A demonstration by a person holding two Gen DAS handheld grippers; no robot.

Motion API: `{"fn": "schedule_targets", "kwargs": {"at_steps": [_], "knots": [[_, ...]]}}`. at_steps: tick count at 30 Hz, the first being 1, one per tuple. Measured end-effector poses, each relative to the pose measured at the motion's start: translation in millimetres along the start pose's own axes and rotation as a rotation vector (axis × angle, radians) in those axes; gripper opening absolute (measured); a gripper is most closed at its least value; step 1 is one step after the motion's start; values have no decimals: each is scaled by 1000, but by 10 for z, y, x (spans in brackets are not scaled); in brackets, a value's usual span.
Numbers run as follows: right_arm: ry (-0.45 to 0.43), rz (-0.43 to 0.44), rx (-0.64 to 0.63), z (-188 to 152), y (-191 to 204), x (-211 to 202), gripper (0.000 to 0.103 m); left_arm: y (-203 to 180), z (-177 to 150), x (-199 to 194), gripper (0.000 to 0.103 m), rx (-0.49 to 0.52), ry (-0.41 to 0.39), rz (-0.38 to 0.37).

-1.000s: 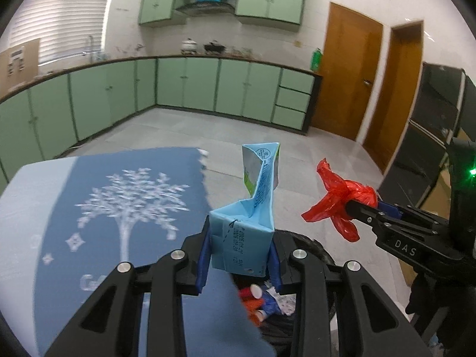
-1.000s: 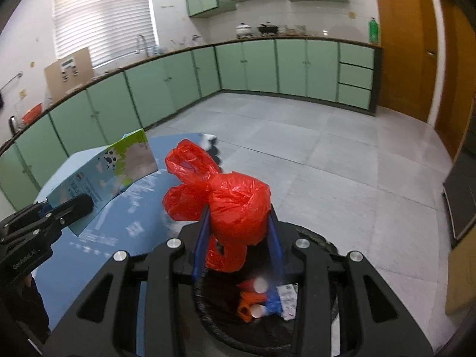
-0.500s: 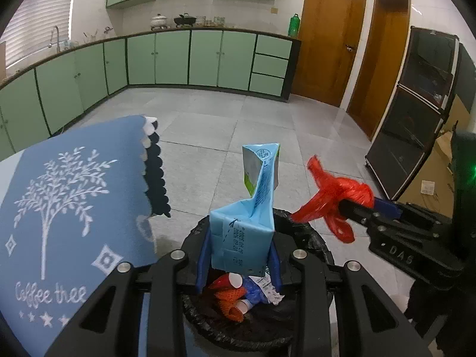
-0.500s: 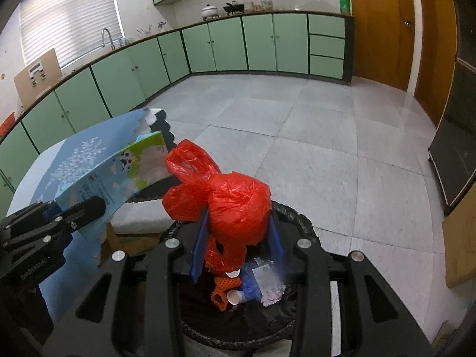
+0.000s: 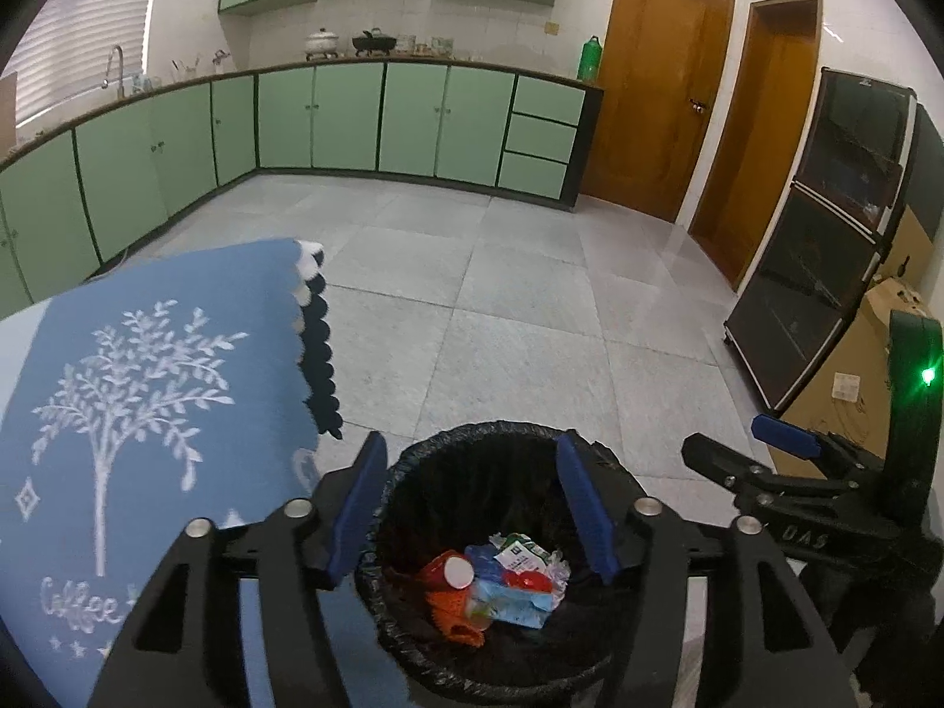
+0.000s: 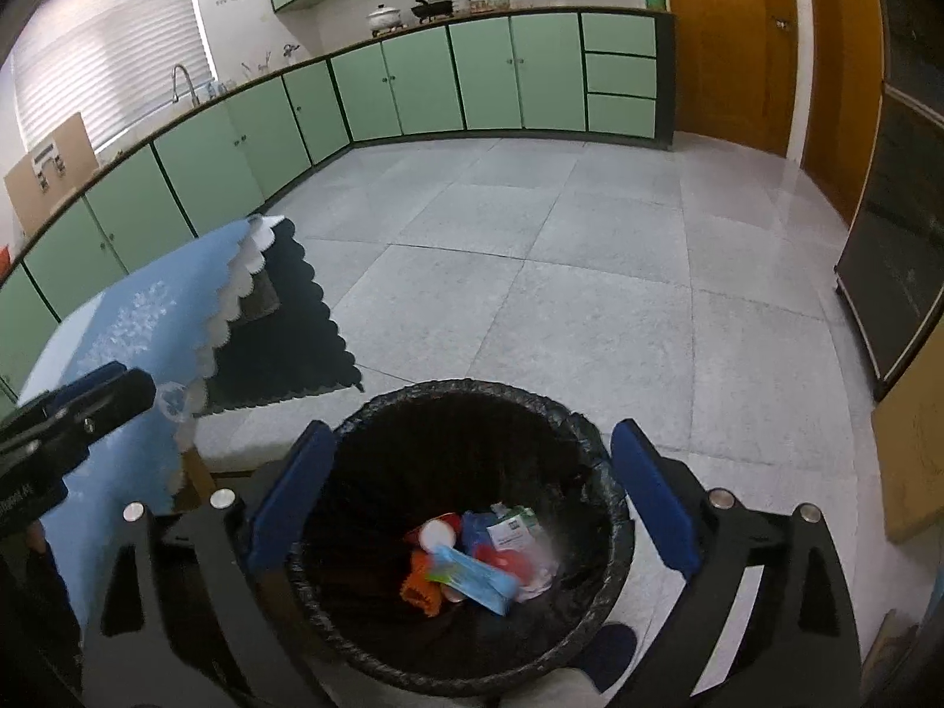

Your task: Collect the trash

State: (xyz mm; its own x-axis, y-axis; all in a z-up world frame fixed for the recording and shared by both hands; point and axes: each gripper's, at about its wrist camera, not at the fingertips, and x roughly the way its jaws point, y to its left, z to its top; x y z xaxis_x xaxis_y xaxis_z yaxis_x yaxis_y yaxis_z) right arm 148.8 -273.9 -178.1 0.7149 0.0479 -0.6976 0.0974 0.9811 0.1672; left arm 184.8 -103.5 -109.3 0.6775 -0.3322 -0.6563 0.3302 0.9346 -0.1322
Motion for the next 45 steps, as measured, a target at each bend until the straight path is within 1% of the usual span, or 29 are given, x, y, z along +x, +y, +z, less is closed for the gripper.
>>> {"fn": "schedule_targets", "kwargs": {"at_steps": [3, 6, 8, 10, 13, 19, 25, 34, 45], "knots": [[-11, 31, -6, 33, 83, -187, 96, 50, 17, -185, 69, -8, -15, 11], [-45, 66, -42, 60, 229, -452, 97, 107, 24, -406, 77, -18, -30, 20], [-64, 107, -62, 69, 338, -644, 97, 141, 15, -567, 85, -24, -34, 39], [-75, 131, -81, 65, 420, -783, 98, 173, 9, -744, 88, -26, -44, 52], [-96, 143, -114, 44, 554, -1010, 98, 194, -45, -962, 92, -30, -65, 65], [-104, 177, -107, -24, 647, -1357, 98, 206, -144, -1408, 94, -40, -97, 82], [-131, 181, -133, -86, 754, -1635, 98, 165, -184, -1707, 95, -41, -123, 94], [-174, 193, -186, -136, 933, -1921, 98, 125, -229, -1997, 95, -36, -172, 95], [-198, 202, -213, -164, 1003, -2026, 98, 117, -254, -2165, 95, -32, -201, 106]]}}
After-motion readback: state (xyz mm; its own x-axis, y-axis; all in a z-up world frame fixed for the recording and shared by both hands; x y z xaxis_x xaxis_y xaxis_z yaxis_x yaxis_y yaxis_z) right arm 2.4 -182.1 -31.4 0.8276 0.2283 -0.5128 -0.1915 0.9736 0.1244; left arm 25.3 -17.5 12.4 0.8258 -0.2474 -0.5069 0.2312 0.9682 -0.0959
